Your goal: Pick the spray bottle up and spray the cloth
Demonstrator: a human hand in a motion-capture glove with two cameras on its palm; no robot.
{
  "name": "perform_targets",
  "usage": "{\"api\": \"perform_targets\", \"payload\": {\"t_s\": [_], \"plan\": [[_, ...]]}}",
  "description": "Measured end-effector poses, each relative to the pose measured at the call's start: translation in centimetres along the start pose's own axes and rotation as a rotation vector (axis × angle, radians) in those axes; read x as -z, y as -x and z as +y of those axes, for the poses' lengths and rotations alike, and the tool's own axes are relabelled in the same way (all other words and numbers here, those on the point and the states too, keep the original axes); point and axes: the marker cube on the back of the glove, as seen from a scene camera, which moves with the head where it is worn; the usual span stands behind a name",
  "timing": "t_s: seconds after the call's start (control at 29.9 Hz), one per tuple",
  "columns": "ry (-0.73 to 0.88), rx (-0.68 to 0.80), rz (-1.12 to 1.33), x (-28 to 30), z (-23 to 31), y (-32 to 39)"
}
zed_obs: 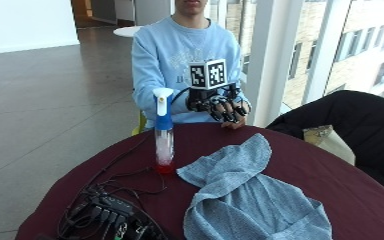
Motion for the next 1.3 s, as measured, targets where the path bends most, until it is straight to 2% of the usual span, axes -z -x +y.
{"api": "perform_targets", "payload": {"t_s": [0.33, 0.6, 0.9, 1.0, 1.1, 1.3], "plan": [[-0.097, 0.01, -0.076, 3.0, 9.8, -3.9], [-0.098, -0.128, -0.348, 3.1, 15.4, -8.4], [-0.178, -0.304, -0.604, 2.9, 16.3, -13.9], [-0.149, -0.248, -0.687, 2.6, 16.7, -15.6], [-0.232, -0.232, -0.766, 1.7, 16.0, -17.0], [-0.387, -0.439, -0.941, -0.2, 11.7, -19.0]]}}
